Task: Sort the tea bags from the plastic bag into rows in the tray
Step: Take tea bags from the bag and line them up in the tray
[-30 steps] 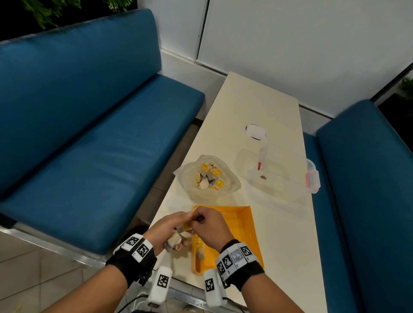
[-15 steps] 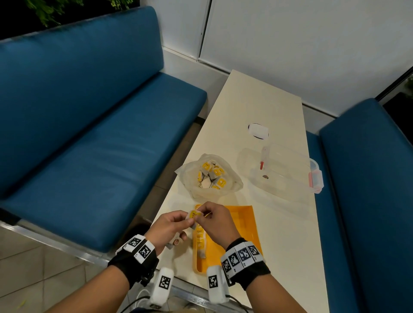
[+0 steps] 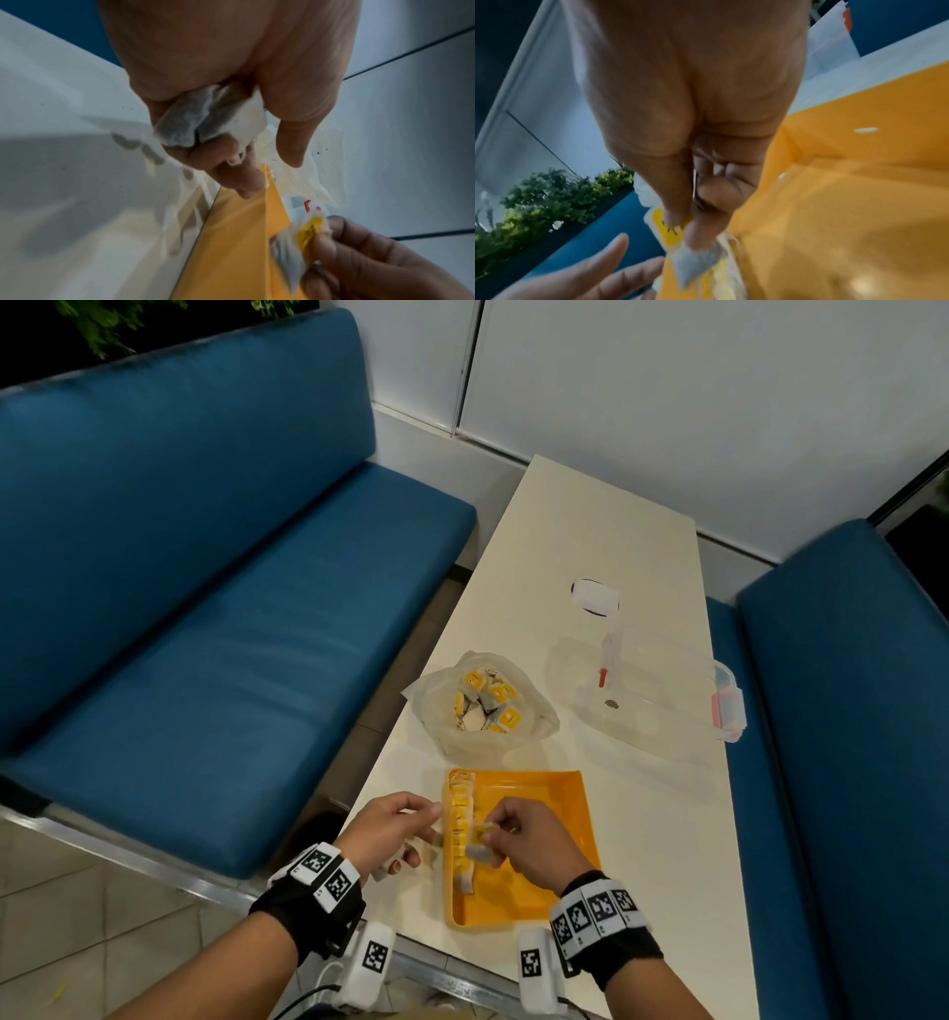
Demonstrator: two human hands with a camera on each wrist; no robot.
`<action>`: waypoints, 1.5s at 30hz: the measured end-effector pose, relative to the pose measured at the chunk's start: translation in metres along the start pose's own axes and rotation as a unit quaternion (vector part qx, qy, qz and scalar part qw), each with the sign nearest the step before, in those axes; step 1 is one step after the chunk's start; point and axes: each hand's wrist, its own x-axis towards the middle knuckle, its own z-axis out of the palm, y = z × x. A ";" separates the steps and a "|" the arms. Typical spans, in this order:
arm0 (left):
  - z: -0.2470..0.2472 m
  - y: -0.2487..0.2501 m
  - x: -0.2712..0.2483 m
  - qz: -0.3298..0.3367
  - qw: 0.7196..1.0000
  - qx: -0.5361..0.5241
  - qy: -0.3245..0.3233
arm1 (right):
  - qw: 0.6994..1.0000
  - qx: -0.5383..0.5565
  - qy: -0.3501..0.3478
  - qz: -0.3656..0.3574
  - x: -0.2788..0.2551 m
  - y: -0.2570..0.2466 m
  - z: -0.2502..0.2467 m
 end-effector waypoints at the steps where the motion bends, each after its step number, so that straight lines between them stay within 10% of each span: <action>1: 0.002 -0.001 0.000 -0.004 1.000 0.018 -0.002 | 1.000 -0.005 -0.020 0.012 -0.002 0.005 0.003; 21: 0.020 -0.011 0.001 -0.040 0.984 0.168 -0.045 | 0.994 -0.008 -0.015 0.106 -0.003 0.015 0.050; 45: 0.020 -0.006 -0.003 -0.062 0.987 0.133 -0.062 | 0.975 -0.218 -0.037 -0.018 -0.005 0.015 0.057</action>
